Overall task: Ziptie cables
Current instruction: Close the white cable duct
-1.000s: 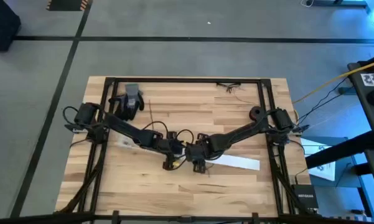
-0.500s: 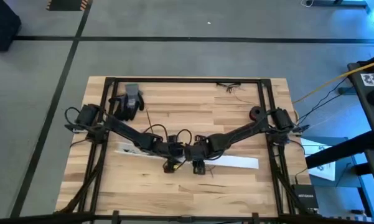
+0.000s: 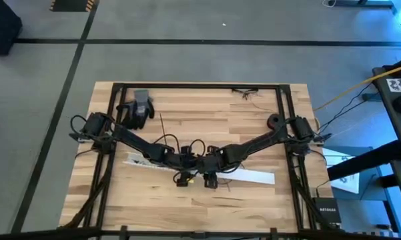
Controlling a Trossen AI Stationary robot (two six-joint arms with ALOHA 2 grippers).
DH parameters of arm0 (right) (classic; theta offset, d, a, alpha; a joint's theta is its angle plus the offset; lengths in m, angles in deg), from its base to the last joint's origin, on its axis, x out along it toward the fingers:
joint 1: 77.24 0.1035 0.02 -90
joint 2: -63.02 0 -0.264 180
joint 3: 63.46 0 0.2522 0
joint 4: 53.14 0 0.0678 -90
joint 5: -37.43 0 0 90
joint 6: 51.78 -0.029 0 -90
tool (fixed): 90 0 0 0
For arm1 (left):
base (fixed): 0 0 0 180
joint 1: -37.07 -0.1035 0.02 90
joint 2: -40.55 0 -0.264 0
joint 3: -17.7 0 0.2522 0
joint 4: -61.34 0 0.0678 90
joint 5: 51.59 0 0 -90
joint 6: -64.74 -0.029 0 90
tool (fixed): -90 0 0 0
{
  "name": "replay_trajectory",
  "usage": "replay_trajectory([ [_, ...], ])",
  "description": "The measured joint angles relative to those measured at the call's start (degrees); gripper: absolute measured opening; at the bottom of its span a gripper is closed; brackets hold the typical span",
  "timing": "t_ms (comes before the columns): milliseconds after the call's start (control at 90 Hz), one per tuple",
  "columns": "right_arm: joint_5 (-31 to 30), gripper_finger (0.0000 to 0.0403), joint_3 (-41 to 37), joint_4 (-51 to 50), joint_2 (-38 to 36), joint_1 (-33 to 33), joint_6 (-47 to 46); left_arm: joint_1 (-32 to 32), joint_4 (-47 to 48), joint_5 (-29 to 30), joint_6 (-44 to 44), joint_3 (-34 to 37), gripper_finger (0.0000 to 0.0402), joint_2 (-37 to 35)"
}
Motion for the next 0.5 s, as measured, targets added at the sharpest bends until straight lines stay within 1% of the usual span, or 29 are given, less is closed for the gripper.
replay_trajectory([
  [133, 0.78, 0.023, -0.02, -0.2, 0.08, 0.02, 0.47, 0.36, 0.24, -0.78, 2.63, -0.12, 0.0295, -0.16],
  [244, 1.35, 0.023, -0.02, -0.37, 0.11, 0.01, 0.59, 0.5, 2.26, -0.72, 1.72, -0.25, 0.032, -1.23],
  [500, 1.62, 0.023, -0.03, -0.57, 0.15, -0.04, 0.72, 1.43, 6.68, -0.37, -0.06, -0.61, 0.0328, -6.52],
])
